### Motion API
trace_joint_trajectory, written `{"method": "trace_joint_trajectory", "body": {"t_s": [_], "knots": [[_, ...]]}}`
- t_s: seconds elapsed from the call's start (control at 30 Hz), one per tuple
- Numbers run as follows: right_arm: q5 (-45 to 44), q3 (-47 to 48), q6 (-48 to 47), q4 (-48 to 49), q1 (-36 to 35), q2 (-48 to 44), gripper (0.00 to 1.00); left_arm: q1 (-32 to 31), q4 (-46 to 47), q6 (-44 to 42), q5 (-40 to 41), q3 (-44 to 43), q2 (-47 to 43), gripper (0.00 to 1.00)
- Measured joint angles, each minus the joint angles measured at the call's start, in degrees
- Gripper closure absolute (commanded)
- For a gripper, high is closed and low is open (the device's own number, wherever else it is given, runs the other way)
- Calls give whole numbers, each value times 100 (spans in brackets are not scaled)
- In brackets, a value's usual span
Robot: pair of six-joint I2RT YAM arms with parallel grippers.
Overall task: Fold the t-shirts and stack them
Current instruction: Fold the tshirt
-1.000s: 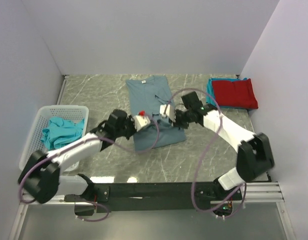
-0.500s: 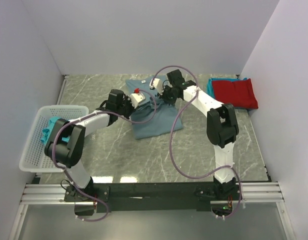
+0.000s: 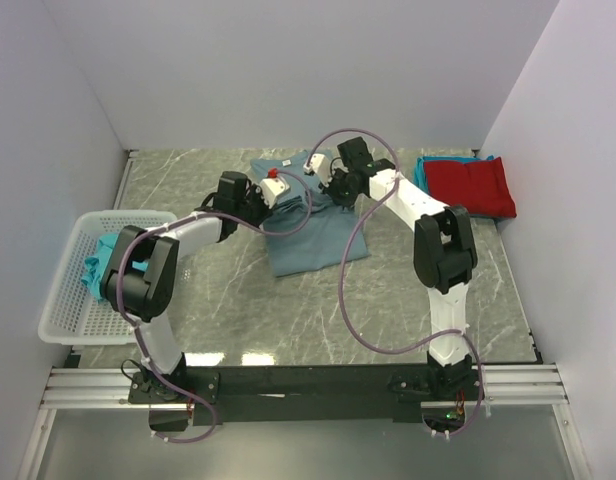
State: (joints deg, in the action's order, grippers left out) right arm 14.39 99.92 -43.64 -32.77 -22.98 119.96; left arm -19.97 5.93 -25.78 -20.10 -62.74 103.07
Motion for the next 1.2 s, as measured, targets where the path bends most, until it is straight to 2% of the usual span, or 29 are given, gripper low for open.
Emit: {"method": "trace_joint_trajectory", "body": {"t_s": [0.07, 0.13, 0.17, 0.2, 0.27, 0.33, 0.43, 0.57, 0.63, 0.7, 0.8, 0.87, 0.97, 1.2], "knots": [[0, 131, 50, 7, 0, 116, 93, 17, -15, 15, 11, -142, 79, 97], [-55, 271, 177, 44, 0, 267, 68, 31, -13, 98, 98, -284, 155, 50], [-151, 323, 264, 96, -2, 332, 53, 37, -2, 203, 214, -378, 208, 15], [-286, 332, 376, 214, -2, 380, 34, 46, -24, 413, 415, -494, 275, 11], [-1008, 378, 916, 638, -13, 494, 25, 52, -94, 929, 918, -892, 474, 4], [-1556, 614, 1349, 911, -4, 649, 21, 116, -94, 1357, 1283, -1185, 557, 0], [-1871, 894, 1899, 1185, 85, 732, 20, 363, 35, 1867, 1563, -1193, 254, 0], [-1287, 363, 1956, 1344, 402, 164, 22, 660, 151, 1742, 1172, -549, -846, 2], [-557, -229, 1578, 1287, 603, -363, 22, 638, 273, 1274, 546, 42, -1690, 3], [341, -918, 739, 1029, 817, -1027, 24, 417, 293, 809, 68, 595, -2358, 5], [1252, -1845, -820, 496, 901, -1917, 24, -407, 225, -9, -179, 1338, -2927, 5], [1578, -2614, -1840, 326, 723, -2450, 24, -1010, 26, -431, -149, 1613, -2811, 7], [1648, -3379, -2675, 245, 378, -2704, 24, -1631, -422, -876, 7, 1825, -2286, 10], [1335, -4057, -3202, 525, 120, -2643, 24, -1773, -787, -1261, 538, 1930, -1591, 11]]}}
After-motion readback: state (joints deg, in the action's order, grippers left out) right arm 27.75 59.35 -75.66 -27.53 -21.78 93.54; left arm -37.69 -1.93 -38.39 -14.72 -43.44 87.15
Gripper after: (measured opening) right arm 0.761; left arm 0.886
